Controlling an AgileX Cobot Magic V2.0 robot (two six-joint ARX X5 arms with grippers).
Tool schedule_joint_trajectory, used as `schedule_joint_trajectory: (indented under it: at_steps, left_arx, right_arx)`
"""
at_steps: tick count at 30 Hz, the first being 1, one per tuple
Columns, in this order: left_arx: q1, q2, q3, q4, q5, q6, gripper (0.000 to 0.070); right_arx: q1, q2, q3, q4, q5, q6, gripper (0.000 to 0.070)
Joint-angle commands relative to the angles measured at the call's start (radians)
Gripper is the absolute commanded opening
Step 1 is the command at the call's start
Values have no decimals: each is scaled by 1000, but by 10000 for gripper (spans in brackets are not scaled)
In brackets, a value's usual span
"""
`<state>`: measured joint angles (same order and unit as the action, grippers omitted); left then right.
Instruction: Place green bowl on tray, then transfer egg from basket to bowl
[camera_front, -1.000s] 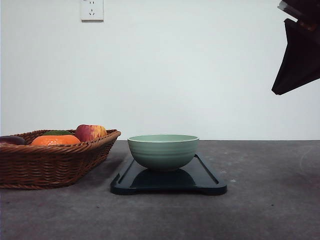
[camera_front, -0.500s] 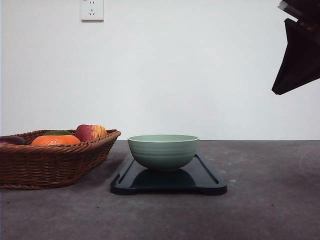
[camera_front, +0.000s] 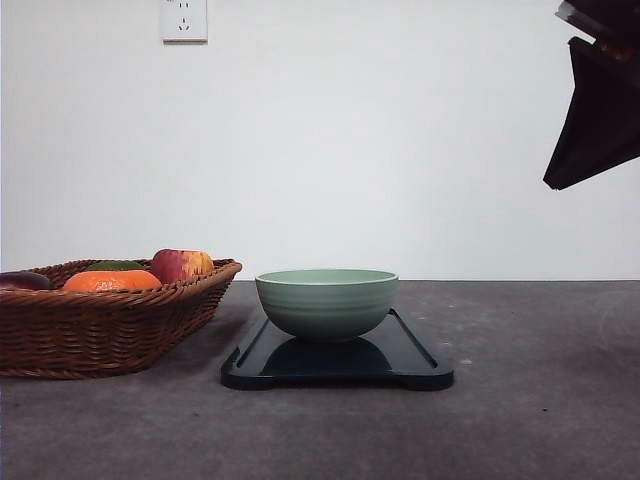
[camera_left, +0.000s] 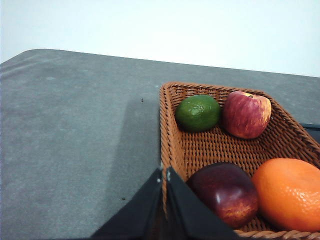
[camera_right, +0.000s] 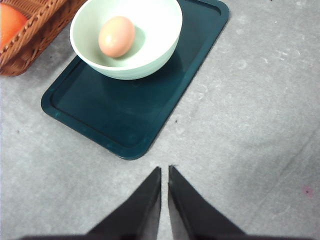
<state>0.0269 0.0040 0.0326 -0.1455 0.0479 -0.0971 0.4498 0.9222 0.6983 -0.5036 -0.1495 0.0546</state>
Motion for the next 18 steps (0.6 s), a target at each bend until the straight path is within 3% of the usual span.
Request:
schedule_joint_trajectory:
  at_steps: [1,5,12,18]
  left_arx:
    - [1,-1,-20,10,0,2,0]
    - [1,-1,-19,10,0,2,0]
    - [1,-1,-20,10,0,2,0]
    - [1,-1,-19,10,0,2,0]
  right_arx:
    - [0,-1,1,15,16,-43,15]
    - [-37,-50,-59,96,23,-108,15]
    - [-190,-224,-313,433,23,-117,15]
    - [-314,-400,-465,484,24,-117,15]
